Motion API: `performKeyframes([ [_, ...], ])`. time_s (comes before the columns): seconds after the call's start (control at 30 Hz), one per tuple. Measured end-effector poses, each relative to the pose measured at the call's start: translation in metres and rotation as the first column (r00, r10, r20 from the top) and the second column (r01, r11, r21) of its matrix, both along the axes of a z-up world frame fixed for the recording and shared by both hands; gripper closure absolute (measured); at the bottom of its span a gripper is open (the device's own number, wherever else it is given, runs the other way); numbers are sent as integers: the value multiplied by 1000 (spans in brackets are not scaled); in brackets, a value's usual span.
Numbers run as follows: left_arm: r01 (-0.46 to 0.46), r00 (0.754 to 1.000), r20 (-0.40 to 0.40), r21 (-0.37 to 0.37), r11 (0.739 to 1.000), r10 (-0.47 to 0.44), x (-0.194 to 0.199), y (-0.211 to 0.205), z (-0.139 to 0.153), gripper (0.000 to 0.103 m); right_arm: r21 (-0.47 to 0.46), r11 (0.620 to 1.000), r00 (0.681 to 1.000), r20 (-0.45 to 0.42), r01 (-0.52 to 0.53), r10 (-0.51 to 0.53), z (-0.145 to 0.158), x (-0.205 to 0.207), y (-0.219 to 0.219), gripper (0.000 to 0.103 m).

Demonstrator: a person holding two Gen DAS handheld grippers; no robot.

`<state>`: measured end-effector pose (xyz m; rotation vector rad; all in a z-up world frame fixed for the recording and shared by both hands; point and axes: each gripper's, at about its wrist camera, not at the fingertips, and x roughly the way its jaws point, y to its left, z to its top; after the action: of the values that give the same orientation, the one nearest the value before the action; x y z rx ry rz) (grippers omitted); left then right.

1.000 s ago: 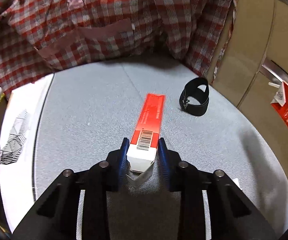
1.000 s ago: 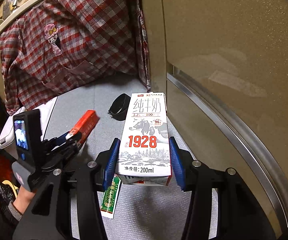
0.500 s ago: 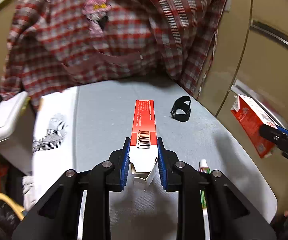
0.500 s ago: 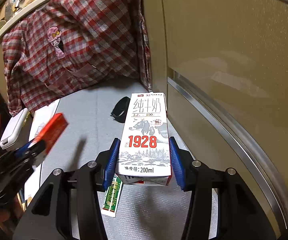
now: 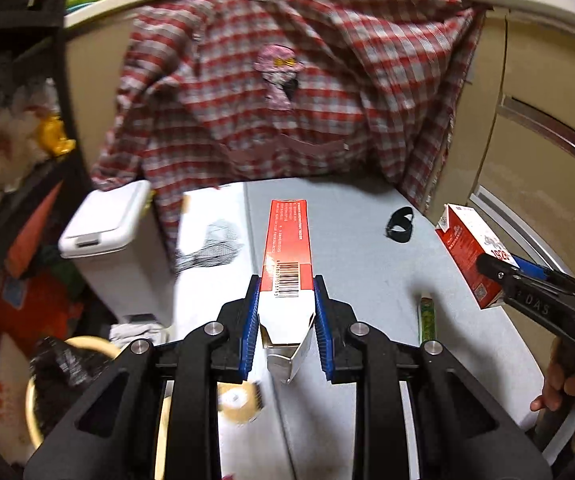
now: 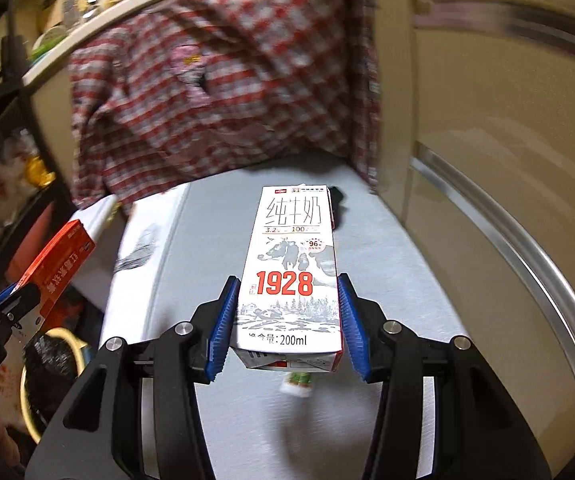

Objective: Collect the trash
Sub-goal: 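Carry the milk carton and red box in both grippers over the bin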

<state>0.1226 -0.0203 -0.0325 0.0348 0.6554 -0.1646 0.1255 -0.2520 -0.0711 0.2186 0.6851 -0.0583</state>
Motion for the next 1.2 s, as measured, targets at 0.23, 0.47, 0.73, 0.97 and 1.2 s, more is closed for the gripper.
performKeyframes([
  [0.23,-105,994,-5,6,994,105,-33,50,9,78,0,987,986,35,-162,162,16,-22,68,54],
  [0.47,-222,975,3,21,975,222,-59,106,6,78,-23,959,957,49,-284,285,24,-34,133,54],
  [0.73,-351,937,2,18,936,351,-81,165,-2,78,-39,910,911,22,-412,413,17,-41,206,54],
  [0.97,-430,903,-8,16,903,430,-86,203,-17,78,-63,869,871,-7,-490,491,8,-45,254,54],
  [1.2,-467,883,-24,25,884,468,-88,227,-28,78,-75,839,843,-39,-538,537,-3,-40,292,54],
])
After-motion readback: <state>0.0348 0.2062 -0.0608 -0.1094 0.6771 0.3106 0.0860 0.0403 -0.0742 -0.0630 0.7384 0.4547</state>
